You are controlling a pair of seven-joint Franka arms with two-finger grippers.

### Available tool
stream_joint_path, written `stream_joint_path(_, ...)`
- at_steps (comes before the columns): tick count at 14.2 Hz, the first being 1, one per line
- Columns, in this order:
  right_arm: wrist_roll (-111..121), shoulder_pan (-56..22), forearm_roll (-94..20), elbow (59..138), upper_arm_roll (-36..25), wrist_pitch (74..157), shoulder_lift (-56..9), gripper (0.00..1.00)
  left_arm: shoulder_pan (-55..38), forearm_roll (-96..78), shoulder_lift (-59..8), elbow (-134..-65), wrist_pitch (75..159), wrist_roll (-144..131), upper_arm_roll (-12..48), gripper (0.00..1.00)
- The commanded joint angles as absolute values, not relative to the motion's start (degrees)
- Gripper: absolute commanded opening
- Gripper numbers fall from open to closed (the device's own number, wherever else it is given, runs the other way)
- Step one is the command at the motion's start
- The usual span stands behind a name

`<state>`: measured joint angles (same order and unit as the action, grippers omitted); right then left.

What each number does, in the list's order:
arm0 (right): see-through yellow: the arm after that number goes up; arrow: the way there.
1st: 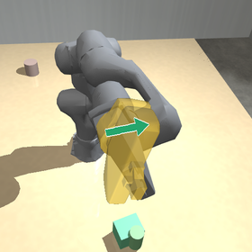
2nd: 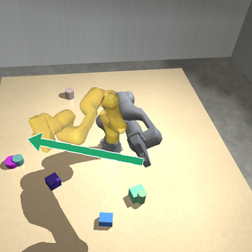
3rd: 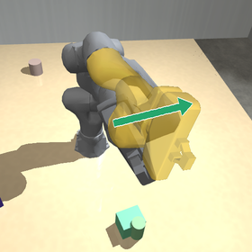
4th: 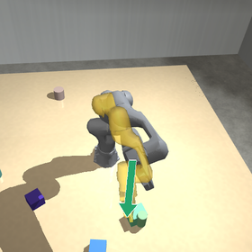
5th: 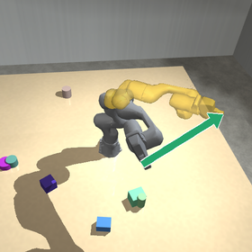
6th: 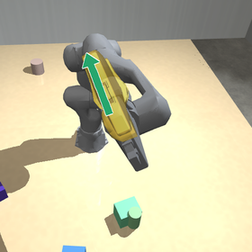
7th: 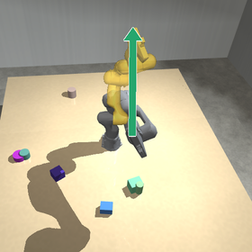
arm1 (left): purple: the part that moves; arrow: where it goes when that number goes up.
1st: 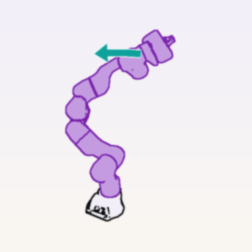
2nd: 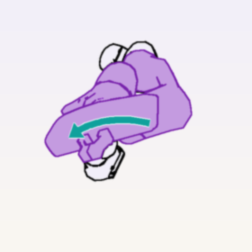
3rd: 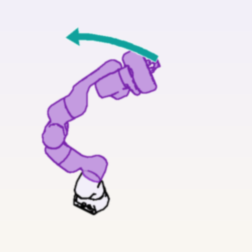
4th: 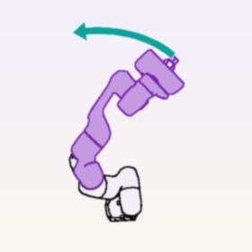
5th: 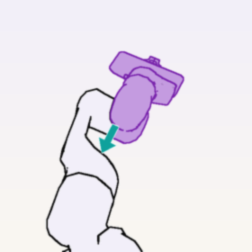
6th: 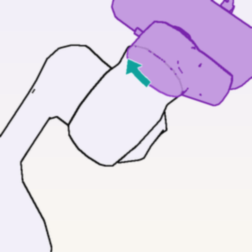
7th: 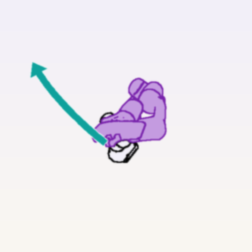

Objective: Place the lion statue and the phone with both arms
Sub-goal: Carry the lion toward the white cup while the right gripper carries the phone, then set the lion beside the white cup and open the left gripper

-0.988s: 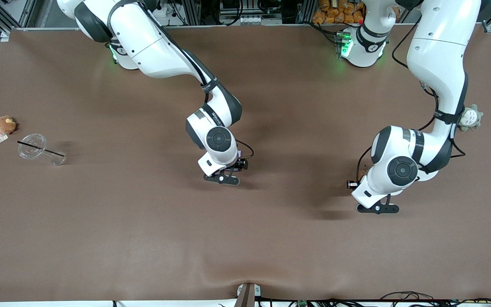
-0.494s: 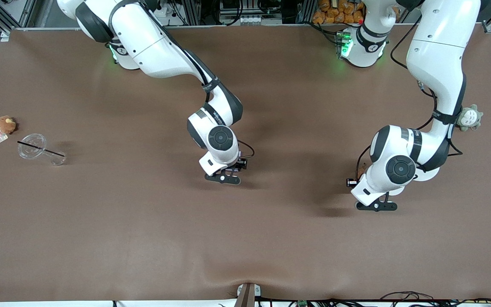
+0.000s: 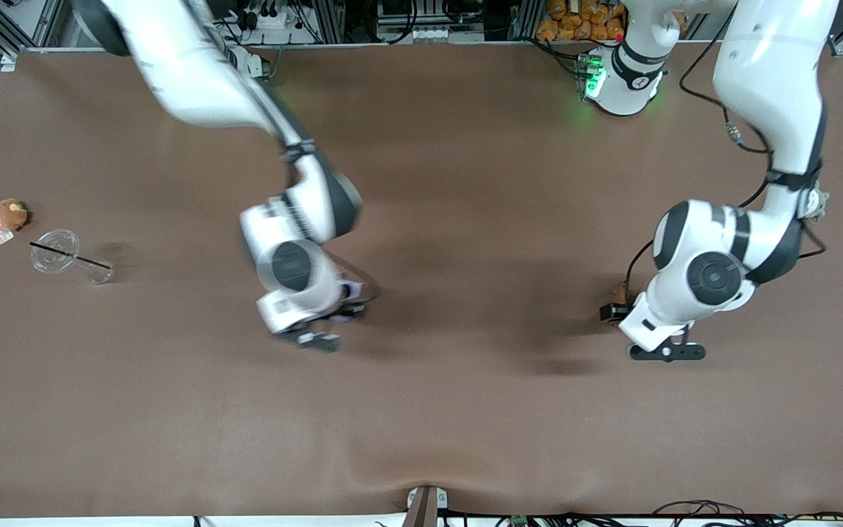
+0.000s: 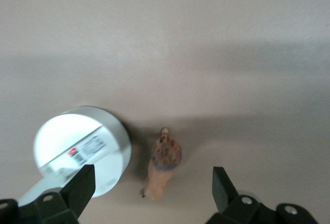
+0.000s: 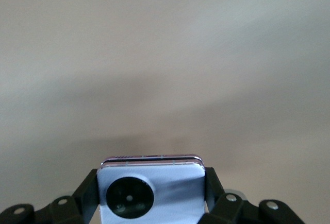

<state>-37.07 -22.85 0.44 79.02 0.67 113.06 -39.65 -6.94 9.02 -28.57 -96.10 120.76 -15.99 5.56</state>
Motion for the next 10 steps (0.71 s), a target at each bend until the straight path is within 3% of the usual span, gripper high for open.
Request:
stream_joint_path(1,-23.09,-12.60,1.14,84.27,2.20,110.83,-34.91,0.00,-6.50,9.05,-23.30,-92.75,113.41,-16.35,6.06,1.00)
stream_joint_path(6,5.67,4.28,1.23,93.41,2.11,111.97,-33.49,0.00,-6.42,8.97,-18.29,-81.40,100.75,-16.00,6.33,1.00)
stream_joint_path(10,15.02,11.24,2.54,100.62,2.02,116.88,-32.17,0.00,-6.42,5.98,-11.53,-80.51,94.32,-15.73,5.89,1.00)
